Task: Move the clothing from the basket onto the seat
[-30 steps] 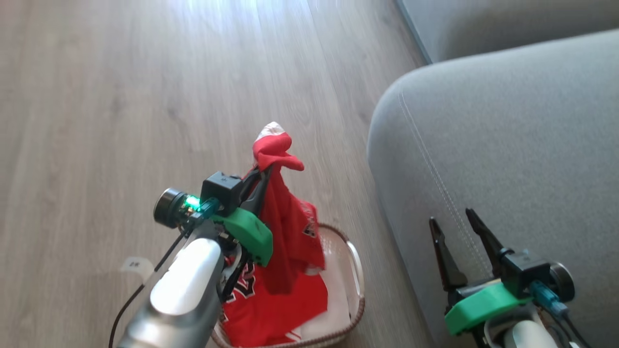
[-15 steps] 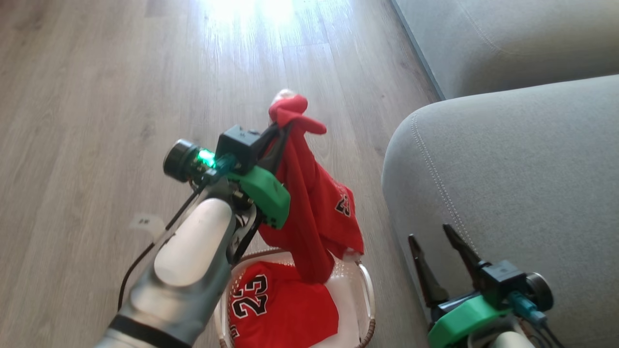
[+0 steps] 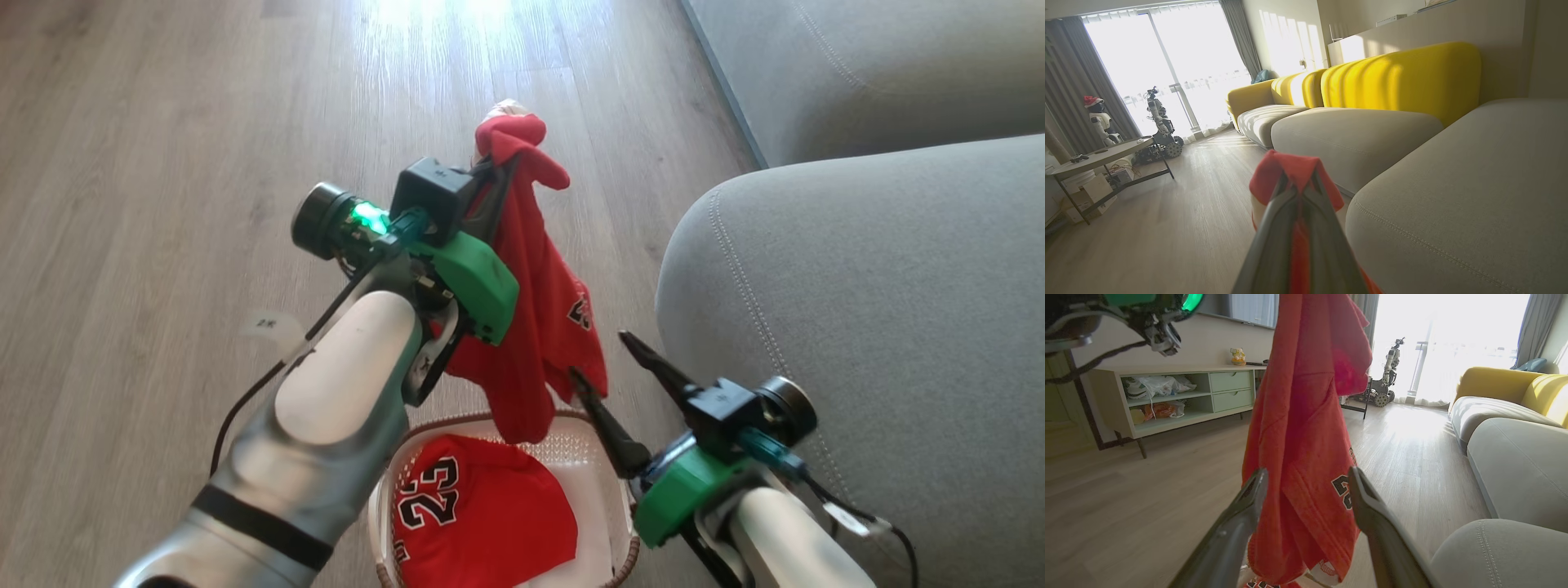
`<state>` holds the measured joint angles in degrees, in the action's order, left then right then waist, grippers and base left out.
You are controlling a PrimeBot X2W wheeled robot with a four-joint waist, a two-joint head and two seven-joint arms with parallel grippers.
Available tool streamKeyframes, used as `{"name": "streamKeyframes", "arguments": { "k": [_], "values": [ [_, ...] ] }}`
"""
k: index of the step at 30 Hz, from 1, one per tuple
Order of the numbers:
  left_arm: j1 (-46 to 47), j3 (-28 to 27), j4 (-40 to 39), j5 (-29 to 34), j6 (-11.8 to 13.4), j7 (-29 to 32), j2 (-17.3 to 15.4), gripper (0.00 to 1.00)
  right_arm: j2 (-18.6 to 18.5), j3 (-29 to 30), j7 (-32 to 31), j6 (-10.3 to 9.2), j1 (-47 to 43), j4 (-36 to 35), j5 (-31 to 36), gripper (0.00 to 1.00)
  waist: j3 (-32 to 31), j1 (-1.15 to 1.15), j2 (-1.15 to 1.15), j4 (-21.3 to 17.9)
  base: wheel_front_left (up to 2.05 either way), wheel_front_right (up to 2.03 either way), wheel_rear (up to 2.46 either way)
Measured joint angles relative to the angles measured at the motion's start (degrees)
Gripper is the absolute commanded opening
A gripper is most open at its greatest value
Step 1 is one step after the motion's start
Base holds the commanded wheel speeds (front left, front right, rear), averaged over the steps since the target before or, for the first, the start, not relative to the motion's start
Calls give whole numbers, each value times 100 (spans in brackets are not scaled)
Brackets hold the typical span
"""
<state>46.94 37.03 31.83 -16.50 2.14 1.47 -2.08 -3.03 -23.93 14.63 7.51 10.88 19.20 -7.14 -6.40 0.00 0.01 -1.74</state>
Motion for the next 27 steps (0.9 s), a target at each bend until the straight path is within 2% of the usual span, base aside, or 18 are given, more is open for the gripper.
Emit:
{"name": "streamKeyframes", "arguments": {
  "k": [6,16,25,26,27],
  "values": [
    [204,501,-45,-344,162,79,1,0,-13,-346,0,0,504,559,-104,100,55,0,0,48,0,0,0],
    [402,1205,-394,-838,448,153,0,0,-31,-220,0,0,790,1172,147,100,44,0,0,243,0,0,0],
    [615,1613,-667,-1225,659,134,-1,0,-31,-104,0,0,1128,1505,211,100,40,0,0,482,0,0,0],
    [615,1634,-677,-1273,693,113,-2,0,-31,-105,0,0,1134,1555,209,69,43,0,0,506,0,0,0],
    [616,1656,-675,-1304,720,96,-2,0,-31,-105,0,0,1141,1593,200,32,46,0,-1,527,0,0,0]
  ]
}}
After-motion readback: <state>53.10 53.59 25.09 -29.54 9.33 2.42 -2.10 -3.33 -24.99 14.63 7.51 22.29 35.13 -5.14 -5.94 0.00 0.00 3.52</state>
